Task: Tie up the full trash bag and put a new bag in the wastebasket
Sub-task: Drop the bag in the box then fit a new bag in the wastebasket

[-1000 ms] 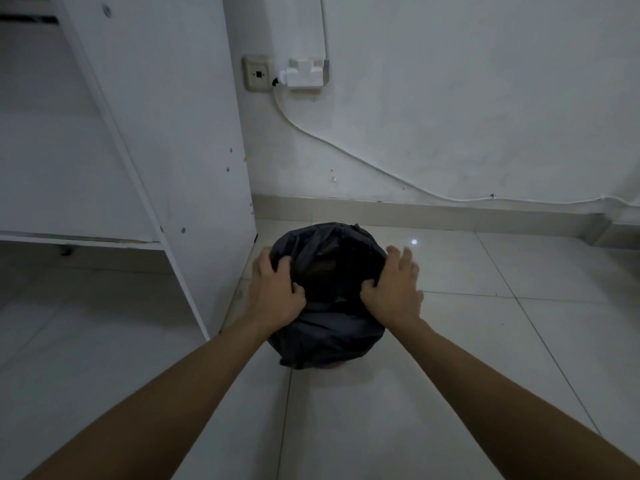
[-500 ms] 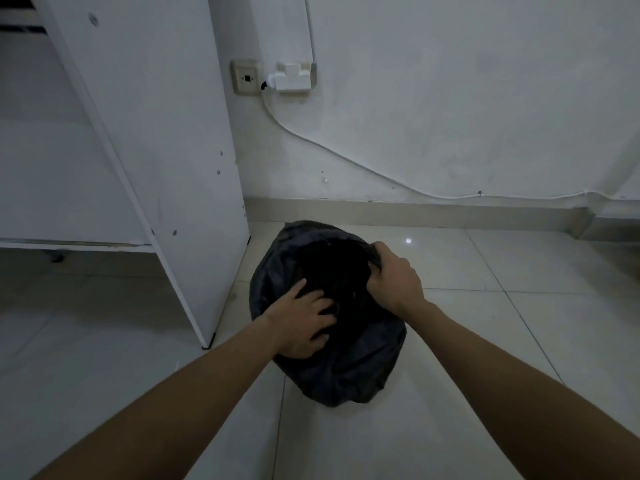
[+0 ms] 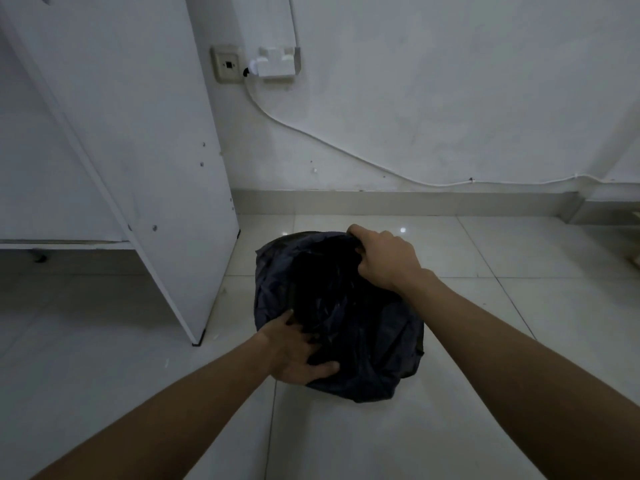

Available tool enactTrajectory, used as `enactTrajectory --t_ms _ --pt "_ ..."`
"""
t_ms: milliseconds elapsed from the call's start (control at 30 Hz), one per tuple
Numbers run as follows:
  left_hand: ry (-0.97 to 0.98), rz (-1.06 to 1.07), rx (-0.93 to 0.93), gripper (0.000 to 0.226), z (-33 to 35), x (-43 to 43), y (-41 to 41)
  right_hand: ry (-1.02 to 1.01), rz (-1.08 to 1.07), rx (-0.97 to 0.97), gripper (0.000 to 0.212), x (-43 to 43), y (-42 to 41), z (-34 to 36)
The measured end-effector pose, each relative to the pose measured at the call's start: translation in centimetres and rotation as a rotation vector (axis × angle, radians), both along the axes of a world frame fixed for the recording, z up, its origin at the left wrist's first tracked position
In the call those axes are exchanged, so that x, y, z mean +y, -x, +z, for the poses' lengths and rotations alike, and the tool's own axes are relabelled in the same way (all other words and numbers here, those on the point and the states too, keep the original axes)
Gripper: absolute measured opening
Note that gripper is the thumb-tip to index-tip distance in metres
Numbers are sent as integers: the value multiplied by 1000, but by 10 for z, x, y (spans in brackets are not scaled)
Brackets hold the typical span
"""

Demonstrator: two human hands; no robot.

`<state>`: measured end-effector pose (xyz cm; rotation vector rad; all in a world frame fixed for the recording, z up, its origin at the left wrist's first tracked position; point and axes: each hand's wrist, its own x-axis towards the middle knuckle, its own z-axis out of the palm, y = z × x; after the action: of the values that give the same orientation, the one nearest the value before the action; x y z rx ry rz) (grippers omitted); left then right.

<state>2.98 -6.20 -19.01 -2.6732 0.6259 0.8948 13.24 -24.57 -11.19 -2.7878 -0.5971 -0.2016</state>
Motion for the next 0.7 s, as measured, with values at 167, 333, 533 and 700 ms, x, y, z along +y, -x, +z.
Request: enactTrajectory --t_ms 167,333,533,700 --pt "-37 -309 -167 83 0 12 1 -74 -20 -7 33 -2 -4 -4" --pt "20 -166 -202 64 -16 12 12 -404 -234 -29 82 7 27 -21" --pt "449 239 -248 60 -14 -25 2 -578 -435 199 85 17 56 -51" --pt "576 99 -247 52 12 -38 -7 -586 -224 247 59 7 51 -47"
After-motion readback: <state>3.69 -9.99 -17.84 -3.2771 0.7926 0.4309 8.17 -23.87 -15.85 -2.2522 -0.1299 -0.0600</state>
